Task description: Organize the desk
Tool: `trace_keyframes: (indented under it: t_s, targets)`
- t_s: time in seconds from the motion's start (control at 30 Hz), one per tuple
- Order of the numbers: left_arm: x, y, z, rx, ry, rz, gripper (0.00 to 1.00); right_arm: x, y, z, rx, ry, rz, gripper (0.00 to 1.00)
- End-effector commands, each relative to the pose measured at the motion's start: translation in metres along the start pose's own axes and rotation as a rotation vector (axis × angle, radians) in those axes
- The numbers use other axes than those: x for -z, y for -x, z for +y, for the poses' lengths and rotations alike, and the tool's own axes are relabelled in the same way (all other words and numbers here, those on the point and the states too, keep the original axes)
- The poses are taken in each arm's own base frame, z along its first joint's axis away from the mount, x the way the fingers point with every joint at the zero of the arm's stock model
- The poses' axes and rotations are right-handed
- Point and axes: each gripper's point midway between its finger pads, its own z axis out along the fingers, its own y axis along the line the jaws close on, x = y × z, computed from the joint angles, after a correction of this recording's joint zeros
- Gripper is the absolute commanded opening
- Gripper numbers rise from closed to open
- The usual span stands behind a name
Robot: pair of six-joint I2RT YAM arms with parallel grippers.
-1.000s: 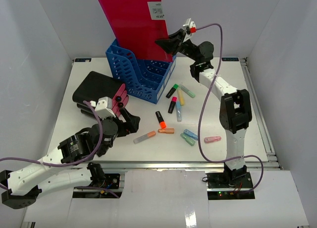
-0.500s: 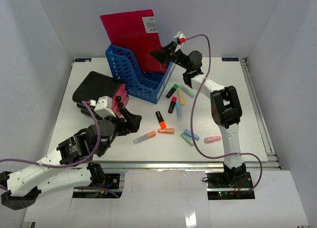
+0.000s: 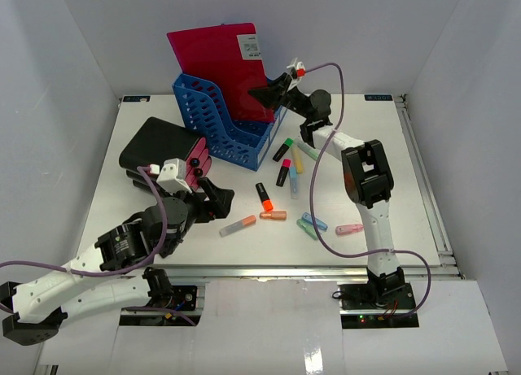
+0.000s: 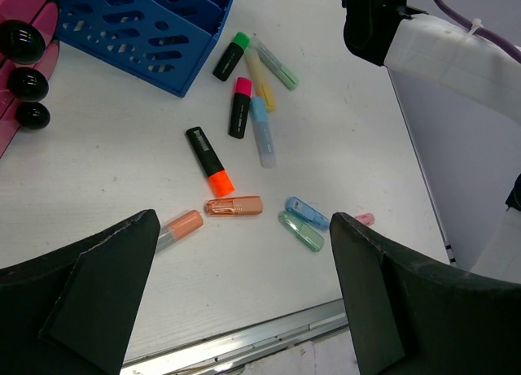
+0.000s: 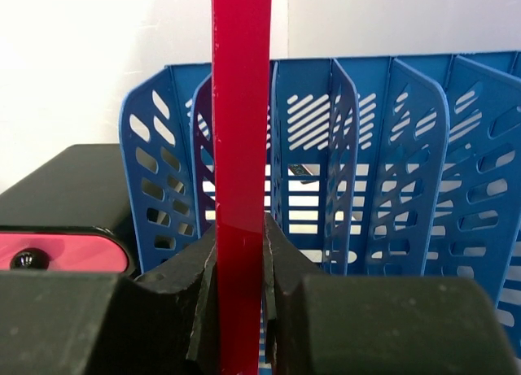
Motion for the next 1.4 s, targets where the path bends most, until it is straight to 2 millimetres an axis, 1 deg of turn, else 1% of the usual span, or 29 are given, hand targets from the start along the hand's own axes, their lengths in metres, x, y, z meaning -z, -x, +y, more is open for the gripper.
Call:
trace_keyframes:
  t_s: [0.0,0.2,0.33,0.37,0.5,0.63,0.77,0.83,0.9,0.93,1.0,1.1,1.13,1.23,1.3,1.37]
  targets:
    - [-0.004,-0.004,-0.001,-0.016,-0.007,0.0,0.98,0.0,0.008,0.009,0.069,0.038,-0.049,0.16]
    - [-0.006,-0.007,-0.003,-0.017,-0.018,0.005,0.98,0.007,0.003,0.017,0.057,0.048,-0.026,0.27]
    - [-0.005,-0.008,-0.004,-0.01,-0.027,0.008,0.98,0.014,0.002,0.025,0.059,0.057,-0.005,0.36]
    - [-0.005,-0.009,-0.004,-0.006,-0.032,0.009,0.98,0.015,0.007,0.027,0.072,0.061,-0.006,0.38]
    - [-0.005,-0.013,-0.004,0.005,-0.042,0.015,0.98,0.02,0.016,0.032,0.093,0.069,0.007,0.45]
    - [-0.005,-0.013,-0.005,0.014,-0.05,0.017,0.98,0.018,0.032,0.033,0.149,0.062,0.008,0.54]
    - [-0.005,-0.013,-0.008,0.014,-0.061,0.018,0.98,0.012,0.043,0.028,0.156,0.046,0.039,0.66]
    - [-0.005,-0.013,-0.009,0.013,-0.068,0.02,0.98,0.006,0.051,0.025,0.177,0.049,0.05,0.69]
    - [-0.005,-0.014,-0.011,0.011,-0.073,0.023,0.98,0.0,0.054,0.021,0.195,0.059,0.084,0.71]
    - [-0.005,-0.014,-0.011,0.011,-0.075,0.024,0.98,-0.002,0.049,0.02,0.181,0.061,0.115,0.72]
    - [-0.006,-0.014,-0.013,0.011,-0.083,0.025,0.98,-0.009,0.055,0.018,0.197,0.069,0.137,0.72]
    - [-0.006,-0.015,-0.015,0.012,-0.095,0.026,0.98,-0.014,0.052,0.013,0.228,0.063,0.185,0.71]
    - [-0.006,-0.015,-0.016,0.013,-0.1,0.027,0.98,-0.019,0.059,0.012,0.245,0.061,0.183,0.7]
    - [-0.006,-0.017,-0.018,0.013,-0.11,0.032,0.98,-0.027,0.062,0.011,0.271,0.054,0.202,0.65]
    - [-0.006,-0.019,-0.02,0.015,-0.12,0.037,0.98,-0.039,0.075,0.012,0.299,0.052,0.192,0.59]
    - [-0.006,-0.019,-0.021,0.019,-0.128,0.039,0.98,-0.046,0.08,0.009,0.305,0.04,0.196,0.55]
